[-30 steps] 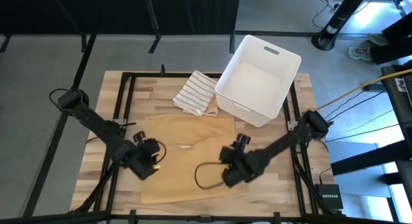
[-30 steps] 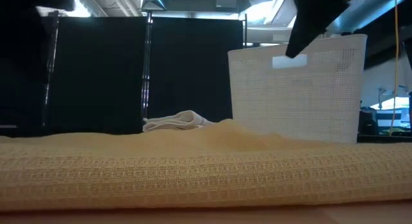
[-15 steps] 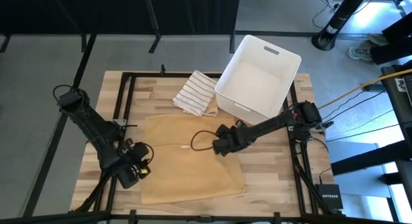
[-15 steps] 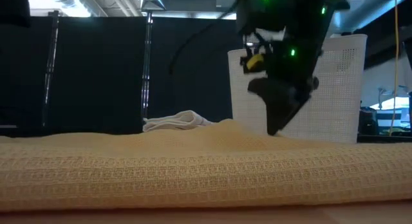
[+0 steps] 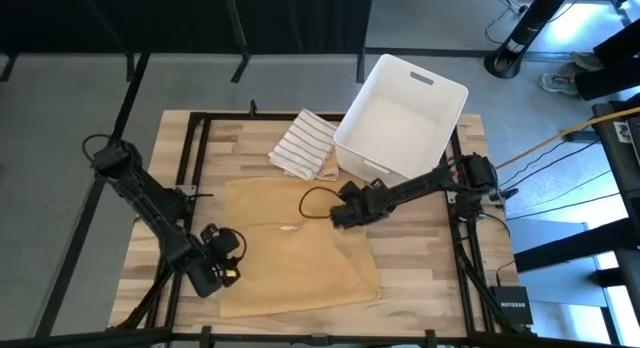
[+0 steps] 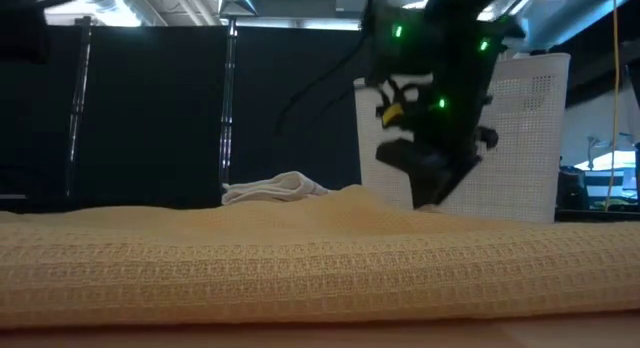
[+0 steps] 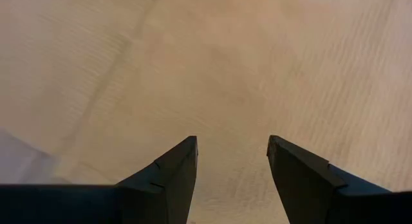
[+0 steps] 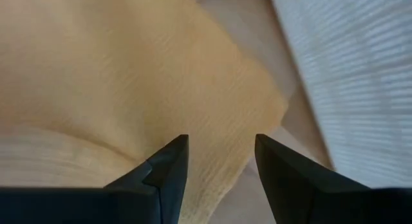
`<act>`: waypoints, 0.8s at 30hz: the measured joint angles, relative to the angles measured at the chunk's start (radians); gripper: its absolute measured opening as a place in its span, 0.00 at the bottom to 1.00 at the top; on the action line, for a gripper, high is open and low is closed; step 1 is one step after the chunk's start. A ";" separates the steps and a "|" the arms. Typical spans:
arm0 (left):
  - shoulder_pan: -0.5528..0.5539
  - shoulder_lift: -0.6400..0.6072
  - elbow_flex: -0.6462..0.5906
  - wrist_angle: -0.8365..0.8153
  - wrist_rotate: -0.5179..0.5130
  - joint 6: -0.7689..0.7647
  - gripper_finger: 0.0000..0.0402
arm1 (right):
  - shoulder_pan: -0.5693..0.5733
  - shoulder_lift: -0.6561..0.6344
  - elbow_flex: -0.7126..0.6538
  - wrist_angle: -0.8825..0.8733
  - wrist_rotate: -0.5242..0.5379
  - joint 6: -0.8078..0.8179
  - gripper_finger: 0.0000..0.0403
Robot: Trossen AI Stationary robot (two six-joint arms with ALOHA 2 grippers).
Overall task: Fold towel
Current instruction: Fold the yellow towel
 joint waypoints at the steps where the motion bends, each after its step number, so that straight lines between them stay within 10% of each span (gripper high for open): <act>1: 0.000 0.010 -0.006 0.012 0.007 -0.003 0.45 | -0.013 0.004 -0.011 0.012 -0.032 -0.015 0.45; 24: -0.030 0.029 -0.016 0.033 0.091 -0.052 0.45 | 0.038 -0.015 0.081 -0.048 -0.103 -0.093 0.45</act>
